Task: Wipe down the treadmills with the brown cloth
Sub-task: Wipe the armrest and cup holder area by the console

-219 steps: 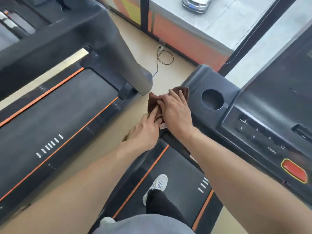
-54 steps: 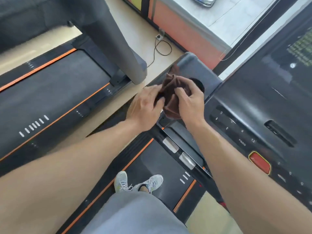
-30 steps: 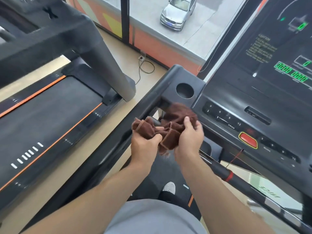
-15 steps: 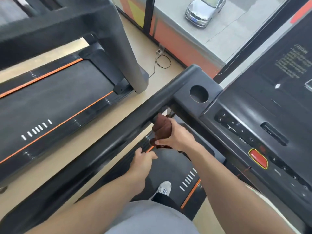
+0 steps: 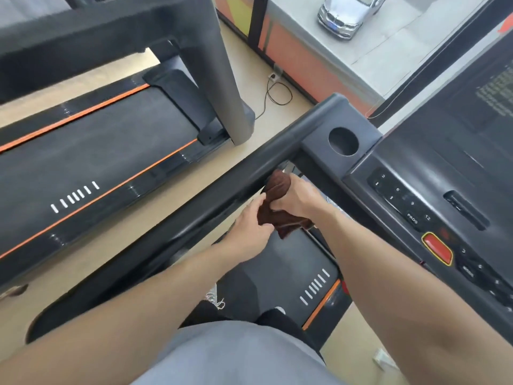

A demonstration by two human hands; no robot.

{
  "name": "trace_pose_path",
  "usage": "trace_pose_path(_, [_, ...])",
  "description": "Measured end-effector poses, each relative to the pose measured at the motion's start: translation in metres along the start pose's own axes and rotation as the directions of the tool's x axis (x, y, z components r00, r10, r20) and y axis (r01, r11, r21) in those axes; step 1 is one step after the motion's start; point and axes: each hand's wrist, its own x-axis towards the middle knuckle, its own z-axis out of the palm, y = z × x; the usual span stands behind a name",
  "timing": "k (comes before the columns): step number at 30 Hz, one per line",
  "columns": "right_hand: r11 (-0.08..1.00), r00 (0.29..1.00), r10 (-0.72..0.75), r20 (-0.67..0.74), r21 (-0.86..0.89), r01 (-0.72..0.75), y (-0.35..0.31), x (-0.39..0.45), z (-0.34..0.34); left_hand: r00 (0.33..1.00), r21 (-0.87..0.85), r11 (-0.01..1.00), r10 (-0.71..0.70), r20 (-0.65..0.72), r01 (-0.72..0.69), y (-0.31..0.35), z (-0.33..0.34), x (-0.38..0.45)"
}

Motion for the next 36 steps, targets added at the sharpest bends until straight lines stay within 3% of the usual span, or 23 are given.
trace_pose_path(5, [1.000,0.999,-0.012,-0.046,-0.020,0.012,0.026,-0.014,0.008,0.999,0.112,0.993,-0.037,0.002,0.037,0.018,0.030,0.009])
trace_pose_path(11, [0.998,0.999,0.012,0.037,-0.057,-0.010,0.093,-0.060,0.009,0.994,0.090,0.994,-0.060,-0.087,0.067,0.012,0.094,-0.016])
trace_pose_path(14, [0.996,0.994,0.074,0.084,-0.054,-0.070,0.140,-0.094,0.010,0.997,0.121,0.990,-0.070,-0.022,0.072,0.010,0.130,-0.029])
trace_pose_path(17, [0.996,0.994,0.082,0.072,-0.034,-0.080,0.170,-0.111,0.016,0.997,0.109,0.991,-0.078,0.017,0.076,0.006,0.159,-0.036])
trace_pose_path(20, [0.998,0.998,0.063,0.023,-0.024,-0.062,0.174,-0.110,0.023,0.997,0.071,0.995,-0.074,-0.032,0.076,0.001,0.164,-0.037])
trace_pose_path(25, [0.999,0.992,0.020,-0.123,-0.038,-0.025,0.143,-0.102,0.028,0.976,-0.017,0.999,-0.046,-0.215,0.043,0.009,0.130,-0.030])
trace_pose_path(30, [0.993,0.971,-0.103,-0.215,0.039,0.114,0.055,-0.046,0.022,0.903,-0.073,0.997,-0.068,-0.423,0.041,0.021,0.082,-0.029])
trace_pose_path(36, [0.987,0.968,-0.155,-0.199,0.014,0.161,-0.004,0.002,0.012,0.892,0.075,0.997,0.039,-0.450,-0.006,0.022,0.024,-0.033])
